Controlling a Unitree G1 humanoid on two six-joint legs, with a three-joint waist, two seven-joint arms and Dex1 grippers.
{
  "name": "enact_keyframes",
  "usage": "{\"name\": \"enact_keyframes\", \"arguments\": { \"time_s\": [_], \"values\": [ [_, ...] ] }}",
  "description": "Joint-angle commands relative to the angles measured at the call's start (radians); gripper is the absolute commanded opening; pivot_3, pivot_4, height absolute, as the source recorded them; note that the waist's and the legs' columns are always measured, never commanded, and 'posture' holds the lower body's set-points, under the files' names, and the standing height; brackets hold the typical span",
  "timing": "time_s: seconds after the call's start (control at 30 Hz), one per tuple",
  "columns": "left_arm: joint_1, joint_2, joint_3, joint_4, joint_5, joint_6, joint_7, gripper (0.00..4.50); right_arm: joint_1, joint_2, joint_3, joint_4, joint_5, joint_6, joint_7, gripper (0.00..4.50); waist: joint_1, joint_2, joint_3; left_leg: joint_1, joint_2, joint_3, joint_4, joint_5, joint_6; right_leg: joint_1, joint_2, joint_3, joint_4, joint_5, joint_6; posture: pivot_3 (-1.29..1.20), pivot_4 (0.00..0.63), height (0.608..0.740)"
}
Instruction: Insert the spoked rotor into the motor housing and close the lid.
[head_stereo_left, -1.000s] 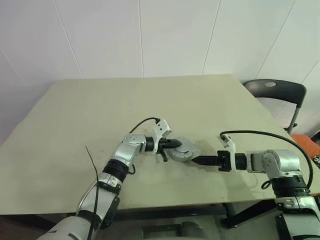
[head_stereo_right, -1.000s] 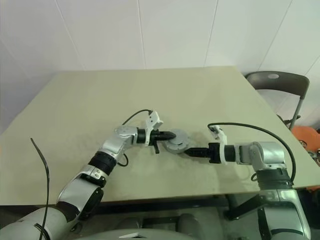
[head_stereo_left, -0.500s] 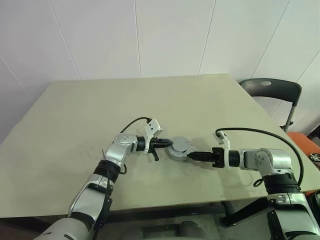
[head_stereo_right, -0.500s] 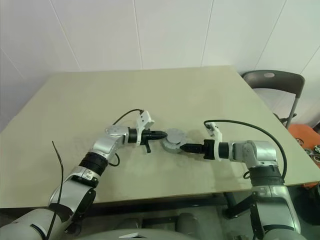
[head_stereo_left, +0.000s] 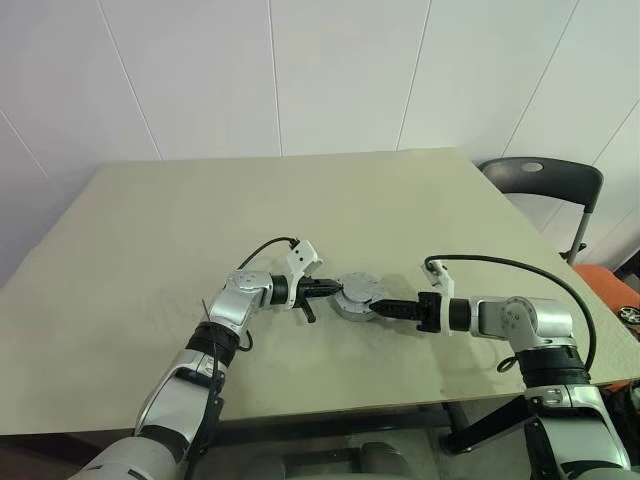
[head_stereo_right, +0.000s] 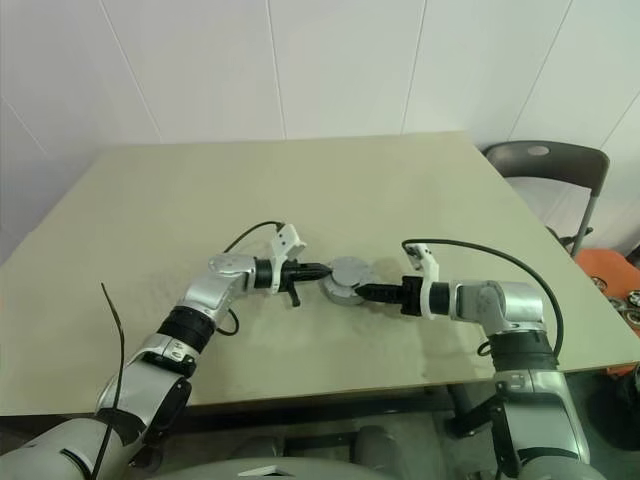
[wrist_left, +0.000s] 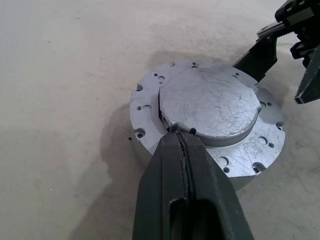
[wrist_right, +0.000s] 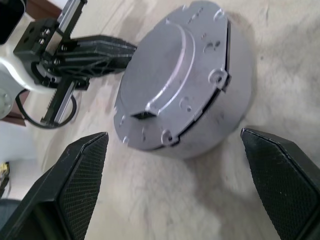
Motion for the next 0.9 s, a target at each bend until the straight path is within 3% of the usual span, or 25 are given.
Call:
{"name": "enact_keyframes", "arguments": {
  "time_s": [0.03,0.5,0.9],
  "values": [
    [0.008,-0.011,-0.024,0.029,0.02,0.016,-0.001,0.0,-0.01,0.05,0.003,0.012,-0.005,0.006,-0.051,4.45,0.0,0.0,0.0,0.0,0.0,0.0,0.0,0.0,0.0,0.0,0.0,0.0,0.0,0.0,0.0,0.0,0.0,0.74],
    [0.002,-0.016,-0.012,0.042,0.02,0.003,0.01,0.0,-0.055,0.128,0.011,0.054,-0.015,0.028,-0.091,4.45,-0.004,-0.001,-0.001,0.002,0.0,0.0,0.0,0.0,0.0,0.0,0.0,0.0,0.001,0.0,-0.002,0.0,0.0,0.74],
    [0.011,-0.029,-0.005,0.041,0.024,-0.001,0.023,0.0,-0.129,0.217,-0.058,0.164,-0.009,0.012,-0.143,4.45,-0.023,-0.001,-0.001,0.01,0.0,-0.001,0.0,0.0,0.0,0.002,0.0,0.001,0.002,0.0,-0.004,0.0,0.0,0.74]
  ]
}}
